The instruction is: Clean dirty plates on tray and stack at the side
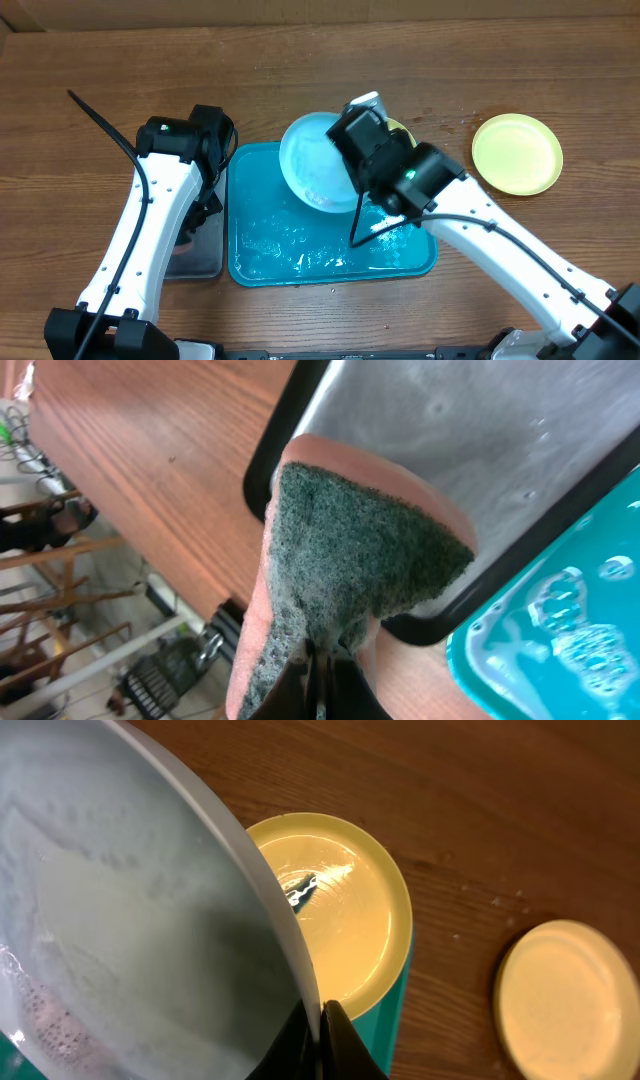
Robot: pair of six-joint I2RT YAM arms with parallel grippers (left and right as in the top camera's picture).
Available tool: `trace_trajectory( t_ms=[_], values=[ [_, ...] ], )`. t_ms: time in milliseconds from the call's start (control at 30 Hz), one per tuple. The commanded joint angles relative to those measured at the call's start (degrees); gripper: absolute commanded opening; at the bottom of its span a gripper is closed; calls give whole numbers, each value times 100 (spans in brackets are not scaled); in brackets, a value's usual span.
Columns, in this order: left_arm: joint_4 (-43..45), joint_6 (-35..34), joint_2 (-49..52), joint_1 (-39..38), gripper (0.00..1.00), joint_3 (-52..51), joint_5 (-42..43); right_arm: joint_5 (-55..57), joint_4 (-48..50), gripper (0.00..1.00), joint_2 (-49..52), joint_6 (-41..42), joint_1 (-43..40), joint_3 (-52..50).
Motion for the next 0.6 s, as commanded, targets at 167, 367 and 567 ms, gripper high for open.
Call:
trace_trajectory(
  t_ms=[167, 367, 567],
  values=[
    [251, -7, -57, 20, 4, -26, -164, 1888, 120, 4, -197, -837, 1075, 223],
    [444, 13, -52, 70, 4, -33, -229, 3224, 321, 4, -197, -1311, 1744, 223],
    [693, 280, 83, 570, 4, -33, -120, 4395, 391, 4, -197, -1646, 2197, 223]
  ],
)
